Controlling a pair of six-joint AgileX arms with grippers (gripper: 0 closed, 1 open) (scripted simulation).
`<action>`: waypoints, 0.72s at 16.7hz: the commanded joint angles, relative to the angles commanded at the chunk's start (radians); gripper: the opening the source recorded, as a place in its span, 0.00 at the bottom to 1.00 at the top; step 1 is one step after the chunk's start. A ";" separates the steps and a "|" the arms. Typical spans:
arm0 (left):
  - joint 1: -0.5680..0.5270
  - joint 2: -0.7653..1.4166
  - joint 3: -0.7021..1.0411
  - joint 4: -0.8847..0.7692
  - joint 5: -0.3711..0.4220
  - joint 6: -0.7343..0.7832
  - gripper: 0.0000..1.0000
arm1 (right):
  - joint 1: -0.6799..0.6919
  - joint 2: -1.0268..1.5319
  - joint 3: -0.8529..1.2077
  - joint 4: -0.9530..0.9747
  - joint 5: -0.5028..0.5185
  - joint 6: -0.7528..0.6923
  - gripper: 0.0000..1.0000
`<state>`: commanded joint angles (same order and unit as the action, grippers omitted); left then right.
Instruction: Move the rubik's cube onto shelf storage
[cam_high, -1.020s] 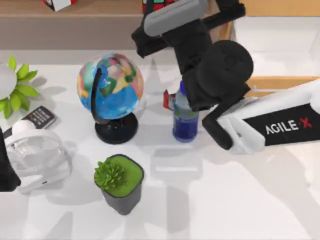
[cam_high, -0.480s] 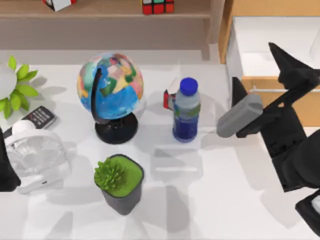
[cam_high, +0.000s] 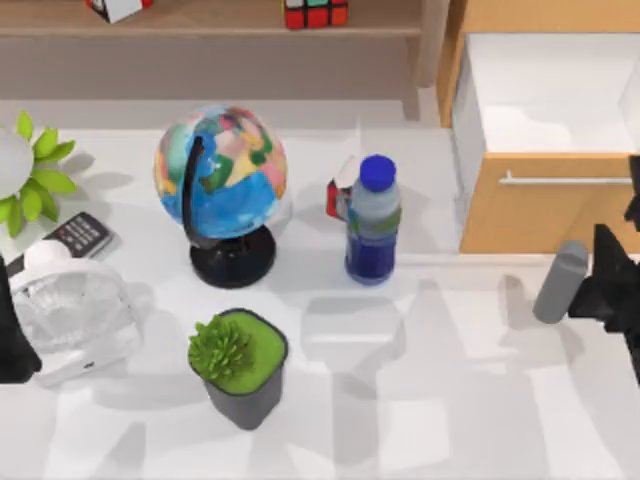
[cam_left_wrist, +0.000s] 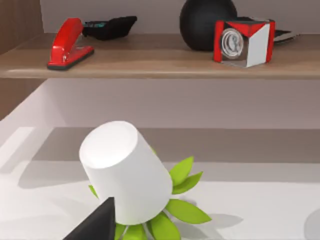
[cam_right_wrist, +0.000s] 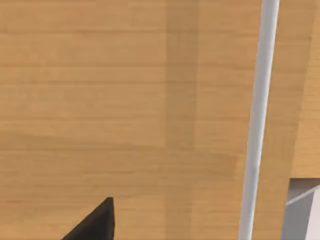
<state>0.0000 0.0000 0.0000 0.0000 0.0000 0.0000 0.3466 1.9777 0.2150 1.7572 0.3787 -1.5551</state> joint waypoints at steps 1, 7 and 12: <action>0.000 0.000 0.000 0.000 0.000 0.000 1.00 | 0.000 0.000 0.000 0.000 0.000 0.000 1.00; 0.000 0.000 0.000 0.000 0.000 0.000 1.00 | -0.003 0.008 0.016 -0.010 -0.004 0.001 1.00; 0.000 0.000 0.000 0.000 0.000 0.000 1.00 | -0.036 0.016 0.089 -0.072 -0.036 0.000 1.00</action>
<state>0.0000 0.0000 0.0000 0.0000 0.0000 0.0000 0.3108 1.9935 0.3037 1.6848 0.3430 -1.5554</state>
